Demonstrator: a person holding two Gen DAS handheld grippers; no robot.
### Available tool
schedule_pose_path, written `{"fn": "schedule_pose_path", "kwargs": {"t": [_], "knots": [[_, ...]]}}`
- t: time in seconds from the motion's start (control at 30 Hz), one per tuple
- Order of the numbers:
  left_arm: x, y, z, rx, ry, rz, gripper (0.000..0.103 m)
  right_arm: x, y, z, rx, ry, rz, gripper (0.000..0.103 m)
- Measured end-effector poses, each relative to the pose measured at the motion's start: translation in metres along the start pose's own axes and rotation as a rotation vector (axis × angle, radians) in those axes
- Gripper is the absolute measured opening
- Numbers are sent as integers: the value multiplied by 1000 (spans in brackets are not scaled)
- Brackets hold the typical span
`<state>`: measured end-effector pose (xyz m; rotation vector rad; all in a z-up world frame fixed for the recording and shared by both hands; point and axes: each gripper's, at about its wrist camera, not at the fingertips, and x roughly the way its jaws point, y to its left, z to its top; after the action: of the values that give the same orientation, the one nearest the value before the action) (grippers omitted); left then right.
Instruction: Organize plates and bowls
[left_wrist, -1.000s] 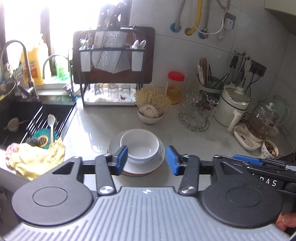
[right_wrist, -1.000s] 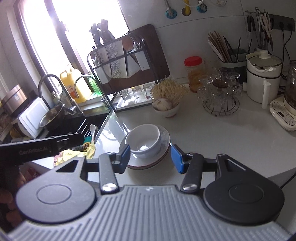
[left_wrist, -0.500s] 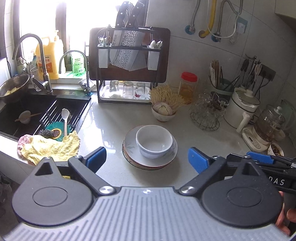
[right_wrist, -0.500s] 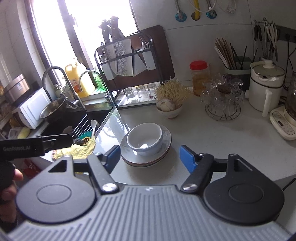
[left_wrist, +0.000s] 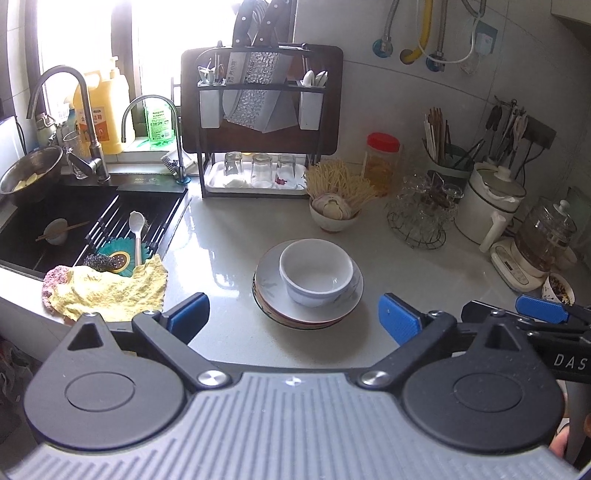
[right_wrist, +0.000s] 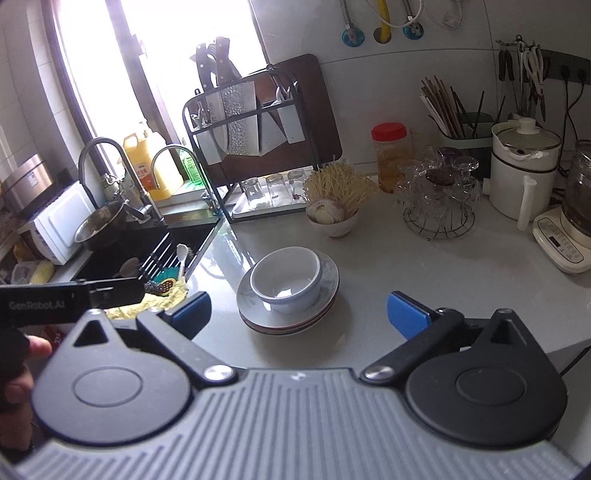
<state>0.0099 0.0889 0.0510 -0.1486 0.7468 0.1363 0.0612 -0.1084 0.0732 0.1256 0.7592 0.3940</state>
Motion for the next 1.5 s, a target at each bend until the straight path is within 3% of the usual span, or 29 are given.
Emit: {"fn": "schedule_pose_path", "kwargs": {"t": [1.5], "knots": [[-3, 5, -13, -6, 50, 35, 102, -6, 5, -14, 22, 26, 0, 103]]}}
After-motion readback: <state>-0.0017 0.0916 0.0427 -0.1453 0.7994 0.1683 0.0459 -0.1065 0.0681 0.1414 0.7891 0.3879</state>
